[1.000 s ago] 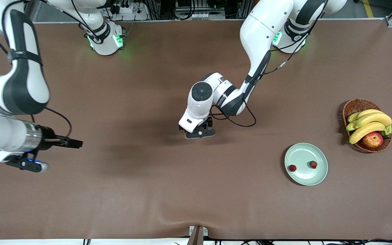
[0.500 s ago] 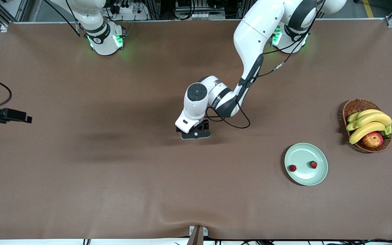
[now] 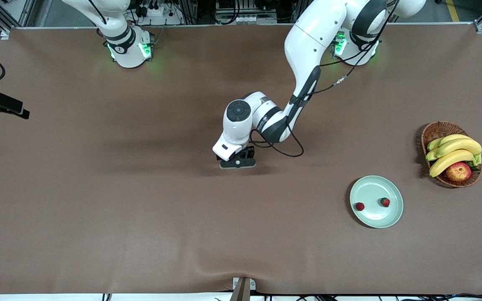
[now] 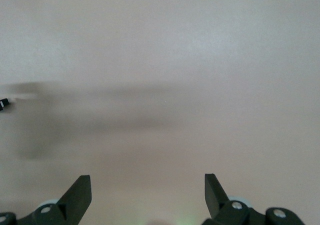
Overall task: Collect all strawberries into plate
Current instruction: 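Grasp the third strawberry with the left gripper while the right gripper withdraws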
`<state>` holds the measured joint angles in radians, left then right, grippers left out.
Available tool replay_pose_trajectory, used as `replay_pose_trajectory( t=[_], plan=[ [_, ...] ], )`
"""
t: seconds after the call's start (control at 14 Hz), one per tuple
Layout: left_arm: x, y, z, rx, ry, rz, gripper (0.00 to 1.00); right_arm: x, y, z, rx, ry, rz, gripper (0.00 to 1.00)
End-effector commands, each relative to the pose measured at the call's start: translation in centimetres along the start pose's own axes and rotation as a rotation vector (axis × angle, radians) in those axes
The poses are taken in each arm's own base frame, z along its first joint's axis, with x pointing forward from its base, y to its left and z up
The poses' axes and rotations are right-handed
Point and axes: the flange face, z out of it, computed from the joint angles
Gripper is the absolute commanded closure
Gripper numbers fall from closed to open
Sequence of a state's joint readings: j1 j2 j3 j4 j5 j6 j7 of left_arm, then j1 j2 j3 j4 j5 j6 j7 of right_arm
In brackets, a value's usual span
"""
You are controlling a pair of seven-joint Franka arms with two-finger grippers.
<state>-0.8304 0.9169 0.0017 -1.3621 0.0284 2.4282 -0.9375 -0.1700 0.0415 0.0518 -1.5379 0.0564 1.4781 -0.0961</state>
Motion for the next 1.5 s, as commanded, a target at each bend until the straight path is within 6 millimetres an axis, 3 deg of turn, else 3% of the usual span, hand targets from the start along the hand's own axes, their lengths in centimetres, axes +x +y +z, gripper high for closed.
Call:
replay_pose_trajectory(
  t=[0.0, 0.14, 0.29, 0.43, 0.5, 0.79, 0.93, 1.07, 1.14, 1.43],
  plan=[
    [0.2, 0.4, 0.1, 0.01, 0.024, 0.013, 0.24, -0.9, -0.5, 1.0, -0.026, 0.014, -0.01, 0.0],
    [0.1, 0.5, 0.1, 0.009, 0.023, 0.014, 0.24, -0.5, -1.2, 0.3, -0.028, 0.035, -0.021, 0.0],
    [-0.2, 0.6, 0.0, 0.013, 0.02, 0.018, 0.32, -0.4, -1.4, 0.3, -0.029, 0.036, -0.024, 0.0],
    [-0.4, 0.7, 0.1, 0.016, 0.017, 0.019, 0.43, -0.4, -1.4, -0.2, -0.031, 0.047, -0.026, 0.0],
    [-0.4, 0.7, 0.1, 0.015, 0.016, 0.017, 0.58, -0.3, -1.4, -0.2, -0.029, 0.047, -0.026, 0.0],
    [-0.3, 0.6, -0.1, 0.018, 0.008, 0.0, 0.96, -0.3, -1.5, -0.2, -0.031, 0.047, -0.028, 0.0],
    [-0.1, 0.5, -0.5, 0.019, 0.005, -0.018, 1.0, -0.3, -1.5, -0.2, -0.031, 0.047, -0.028, 0.0],
    [0.8, 0.3, -2.6, 0.032, -0.002, -0.111, 1.0, -0.1, -1.3, 0.0, -0.03, 0.044, -0.025, 0.0],
    [2.1, -0.6, -3.7, 0.038, -0.002, -0.145, 1.0, -0.1, -1.4, 0.1, -0.03, 0.042, -0.026, 0.0],
    [8.4, -5.8, -10.7, 0.074, -0.047, -0.284, 1.0, 0.0, -1.2, 0.3, -0.028, 0.039, -0.024, 0.0]
  ],
)
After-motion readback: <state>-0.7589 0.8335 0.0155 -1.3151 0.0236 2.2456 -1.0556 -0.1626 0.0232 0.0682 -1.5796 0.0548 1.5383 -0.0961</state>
